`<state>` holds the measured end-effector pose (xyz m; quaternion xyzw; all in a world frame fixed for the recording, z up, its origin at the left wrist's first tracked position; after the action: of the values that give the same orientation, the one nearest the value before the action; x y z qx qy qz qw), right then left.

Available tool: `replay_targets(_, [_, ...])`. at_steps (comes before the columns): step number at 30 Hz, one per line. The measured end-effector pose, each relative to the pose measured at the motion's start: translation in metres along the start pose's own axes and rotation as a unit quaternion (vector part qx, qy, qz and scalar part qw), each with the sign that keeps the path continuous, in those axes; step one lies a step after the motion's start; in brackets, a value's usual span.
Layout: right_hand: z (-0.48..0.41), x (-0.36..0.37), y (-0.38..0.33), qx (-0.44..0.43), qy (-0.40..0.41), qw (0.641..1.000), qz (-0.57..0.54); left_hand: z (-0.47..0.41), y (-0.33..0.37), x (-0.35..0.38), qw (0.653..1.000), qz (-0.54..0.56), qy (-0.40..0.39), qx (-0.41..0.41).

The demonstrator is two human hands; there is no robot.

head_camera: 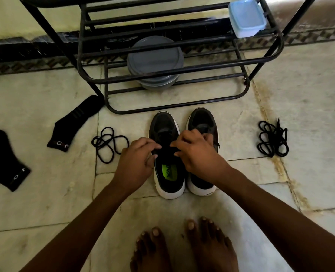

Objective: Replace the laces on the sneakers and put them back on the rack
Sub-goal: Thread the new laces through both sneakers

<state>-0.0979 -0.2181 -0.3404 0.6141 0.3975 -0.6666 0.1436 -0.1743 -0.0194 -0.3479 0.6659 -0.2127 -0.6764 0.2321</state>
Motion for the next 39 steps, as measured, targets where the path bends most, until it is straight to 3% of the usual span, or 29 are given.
replay_targets(7, [-0.001,0.004,-0.005,-0.016,0.061,0.998,0.023,0.001,0.004,-0.002,0.995,-0.084,0.005,0.055])
replay_targets(13, [0.002,0.0,0.004,0.025,0.069,0.997,0.029,0.01,0.0,-0.004,0.989,-0.134,0.056,-0.003])
replay_targets(16, [0.003,0.0,0.004,0.043,0.009,0.999,-0.012,0.013,-0.005,0.0,0.996,0.051,0.002,-0.07])
replay_targets(19, [0.01,-0.011,0.007,0.035,-0.052,0.993,-0.104,0.017,-0.001,0.0,0.946,0.274,0.0,-0.171])
replay_targets(23, [0.015,-0.027,-0.005,0.024,-0.067,0.966,-0.248,0.016,0.01,-0.009,0.879,0.428,0.032,-0.205])
replay_targets(25, [0.013,-0.026,-0.012,0.08,-0.047,0.926,-0.366,0.013,0.018,-0.012,0.855,0.473,0.022,-0.21])
replay_targets(28, [0.009,-0.019,-0.023,0.21,0.012,0.78,-0.589,0.007,0.027,-0.014,0.837,0.507,0.032,-0.203])
replay_targets(30, [0.007,-0.013,-0.028,0.27,0.022,0.676,-0.685,0.005,0.03,-0.015,0.84,0.503,0.058,-0.195])
replay_targets(32, [0.005,-0.008,-0.029,0.291,0.026,0.635,-0.715,0.004,0.033,-0.016,0.863,0.468,0.073,-0.175])
replay_targets(33, [0.004,-0.005,-0.028,0.294,0.028,0.645,-0.704,0.004,0.033,-0.016,0.879,0.445,0.075,-0.155])
replay_targets(39, [-0.001,0.01,-0.019,0.247,0.041,0.792,-0.557,-0.001,0.024,-0.014,0.948,0.318,0.023,0.008])
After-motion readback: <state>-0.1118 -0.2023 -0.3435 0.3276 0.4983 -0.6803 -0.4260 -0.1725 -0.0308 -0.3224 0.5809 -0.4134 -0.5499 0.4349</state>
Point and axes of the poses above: each hand's wrist, its own z-axis away from the middle knuckle, its own x-axis out of the palm, y = z × x, the point moved 2 cm from there along -z, towards the middle knuckle, and after that the axes turned 5 degrees about z, right-handed, at the moved point
